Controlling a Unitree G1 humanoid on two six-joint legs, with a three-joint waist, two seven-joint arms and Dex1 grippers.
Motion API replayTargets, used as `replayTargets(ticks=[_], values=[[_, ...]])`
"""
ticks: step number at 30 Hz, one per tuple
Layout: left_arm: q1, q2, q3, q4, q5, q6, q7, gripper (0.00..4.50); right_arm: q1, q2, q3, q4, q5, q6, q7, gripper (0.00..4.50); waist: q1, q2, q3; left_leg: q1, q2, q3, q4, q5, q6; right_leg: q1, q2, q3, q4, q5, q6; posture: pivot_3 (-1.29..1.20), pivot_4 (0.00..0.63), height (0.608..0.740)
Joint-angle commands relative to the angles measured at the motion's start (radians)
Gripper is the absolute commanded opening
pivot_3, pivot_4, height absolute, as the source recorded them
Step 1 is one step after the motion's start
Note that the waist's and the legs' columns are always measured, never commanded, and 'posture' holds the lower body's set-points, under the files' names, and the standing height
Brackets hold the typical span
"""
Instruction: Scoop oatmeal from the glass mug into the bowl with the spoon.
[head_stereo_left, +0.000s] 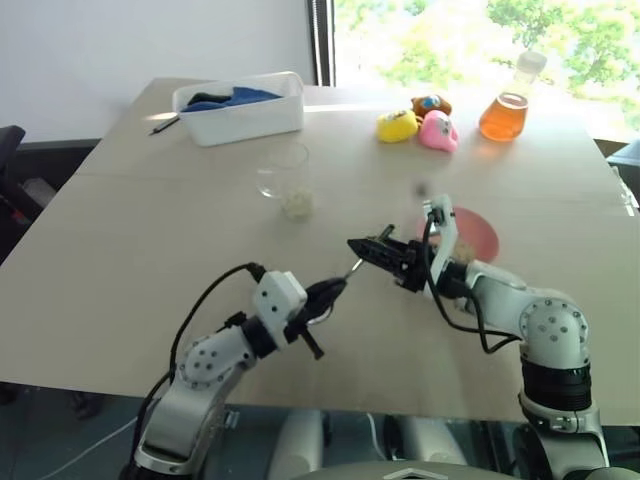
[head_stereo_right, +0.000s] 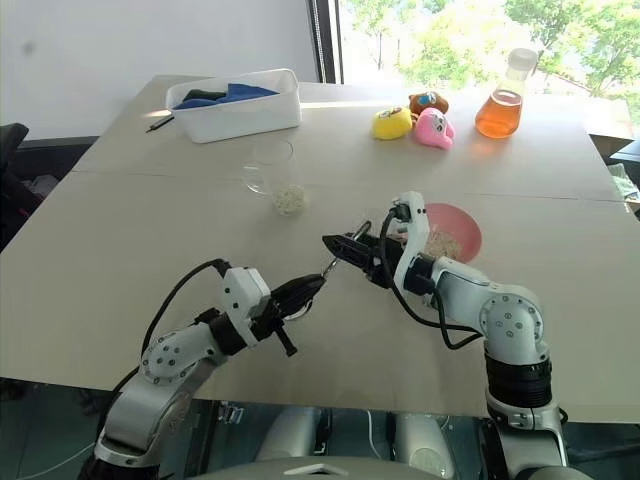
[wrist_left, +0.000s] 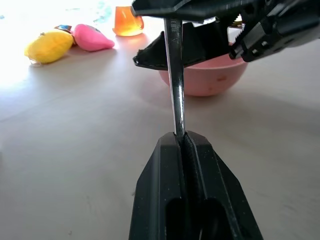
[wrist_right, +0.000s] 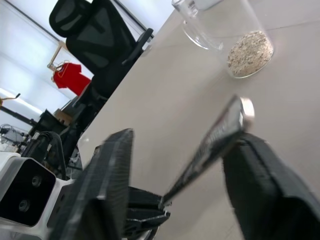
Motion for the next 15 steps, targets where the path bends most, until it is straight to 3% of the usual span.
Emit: replayTargets(ticks=[1, 3, 14, 15], values=[[0.011, -0.015, 0.003, -0.005, 0.003, -0.030, 0.015, 0.00, -0.001, 0.006, -0.022, -0.027, 0.019, -0.029, -0.011, 0.95, -0.001, 0.000, 0.000, 0.000, 0.000, 0.000, 0.000, 0.000, 0.000, 0.000, 0.000, 0.000, 0.000, 0.000, 0.000, 0.00, 0.150, 0.740], [0.023, -0.016, -0.002, -0.007, 0.002, -0.034, 0.012, 0.00, -0.001, 0.011, -0.022, -0.026, 0.016, -0.039, -0.018, 0.02, -0.001, 0.001, 0.000, 0.000, 0.000, 0.000, 0.000, 0.000, 0.000, 0.000, 0.000, 0.000, 0.000, 0.000, 0.000, 0.00, 0.150, 0.740], [0.058, 0.009, 0.014, 0.022, 0.000, -0.073, 0.010, 0.00, -0.011, 0.003, -0.023, -0.012, -0.001, -0.057, -0.016, 0.02, -0.001, 0.001, 0.001, 0.000, 0.000, 0.000, 0.000, 0.000, 0.000, 0.000, -0.001, 0.000, 0.000, 0.000, 0.000, 0.00, 0.150, 0.740], [0.055, 0.004, 0.025, 0.027, 0.000, -0.073, 0.023, 0.33, -0.011, 0.004, -0.024, -0.012, 0.000, -0.057, -0.018, 0.00, -0.001, 0.001, 0.001, 0.000, 0.000, 0.000, 0.000, 0.000, 0.000, 0.000, -0.001, 0.000, 0.000, 0.000, 0.000, 0.00, 0.150, 0.740]])
